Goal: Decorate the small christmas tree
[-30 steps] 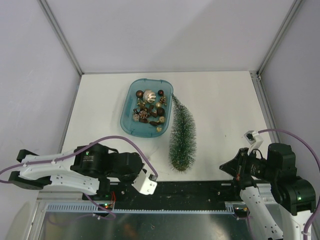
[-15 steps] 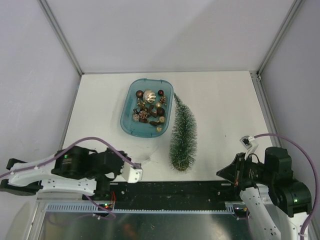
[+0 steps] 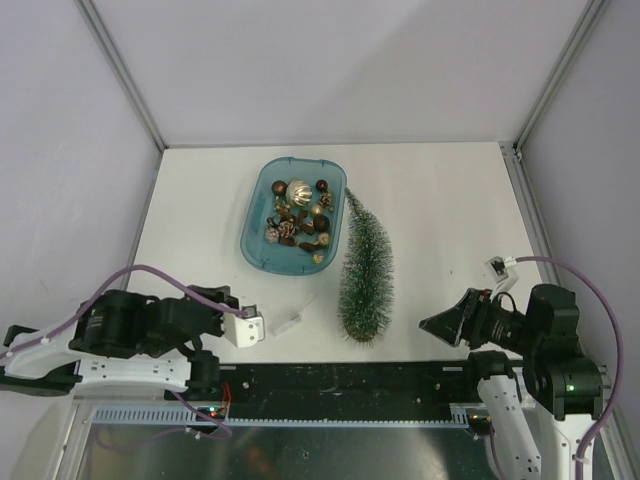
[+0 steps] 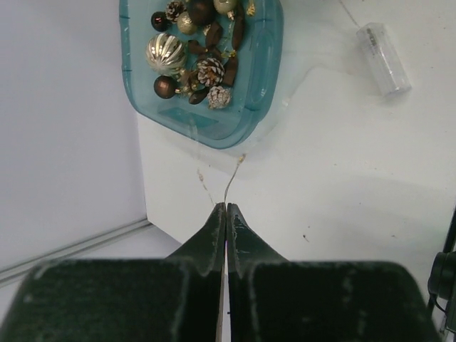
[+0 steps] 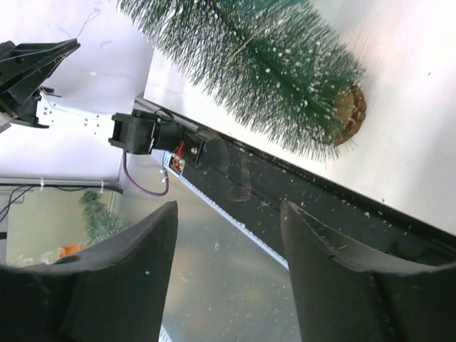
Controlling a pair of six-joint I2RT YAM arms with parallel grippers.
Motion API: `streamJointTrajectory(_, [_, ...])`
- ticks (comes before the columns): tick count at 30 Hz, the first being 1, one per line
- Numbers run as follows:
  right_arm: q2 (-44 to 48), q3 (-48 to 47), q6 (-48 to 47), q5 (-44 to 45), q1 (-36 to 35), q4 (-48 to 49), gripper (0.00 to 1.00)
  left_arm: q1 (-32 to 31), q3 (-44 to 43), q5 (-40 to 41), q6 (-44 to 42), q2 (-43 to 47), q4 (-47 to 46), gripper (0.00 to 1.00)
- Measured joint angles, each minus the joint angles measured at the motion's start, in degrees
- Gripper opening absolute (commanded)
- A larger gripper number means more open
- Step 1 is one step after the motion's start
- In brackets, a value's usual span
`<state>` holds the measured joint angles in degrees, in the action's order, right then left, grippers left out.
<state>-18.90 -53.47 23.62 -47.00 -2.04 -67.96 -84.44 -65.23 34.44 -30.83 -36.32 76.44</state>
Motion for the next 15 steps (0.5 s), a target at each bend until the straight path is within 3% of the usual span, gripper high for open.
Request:
streamJointTrajectory(6, [-0.6,1.9,1.0,1.6,0.7,6.2,0.96,0.1,0.0,5.1,-0.3,3.0,0.9,0.00])
streamJointTrajectory(15, [-6.9,7.7,4.9,3.3,-0.3,26.4,0.99,-0.2,1.0,17.9,-3.3,8.3,-2.7,0.11])
